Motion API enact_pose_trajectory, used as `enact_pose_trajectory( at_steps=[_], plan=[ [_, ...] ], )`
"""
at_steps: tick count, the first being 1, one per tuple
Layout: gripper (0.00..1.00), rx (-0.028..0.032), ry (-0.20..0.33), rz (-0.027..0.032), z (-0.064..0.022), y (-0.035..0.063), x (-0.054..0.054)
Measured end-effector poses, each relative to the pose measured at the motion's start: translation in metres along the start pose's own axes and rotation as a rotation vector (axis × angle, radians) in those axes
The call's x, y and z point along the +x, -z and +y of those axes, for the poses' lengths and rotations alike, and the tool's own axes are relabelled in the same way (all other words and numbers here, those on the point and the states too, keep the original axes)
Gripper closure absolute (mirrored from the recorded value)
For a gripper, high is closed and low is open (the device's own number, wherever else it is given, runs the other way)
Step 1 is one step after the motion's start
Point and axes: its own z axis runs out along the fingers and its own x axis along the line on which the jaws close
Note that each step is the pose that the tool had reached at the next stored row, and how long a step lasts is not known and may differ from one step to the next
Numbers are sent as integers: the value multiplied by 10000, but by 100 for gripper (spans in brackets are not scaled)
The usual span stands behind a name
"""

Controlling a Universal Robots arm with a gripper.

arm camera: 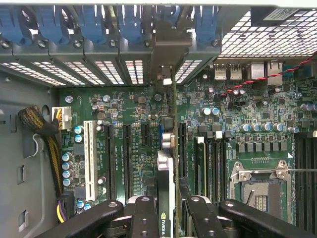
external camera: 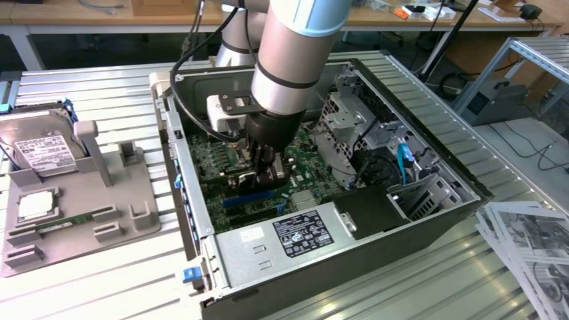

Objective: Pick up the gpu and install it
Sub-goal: 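Insert the gpu into the slot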

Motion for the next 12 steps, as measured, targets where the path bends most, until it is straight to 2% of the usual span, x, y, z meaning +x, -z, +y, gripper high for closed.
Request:
enact_pose_trajectory(
  at_steps=[6,12],
  plan=[
    [73,-12,243,15,0,-1,0],
    [73,-13,264,18,0,0,0]
  ],
)
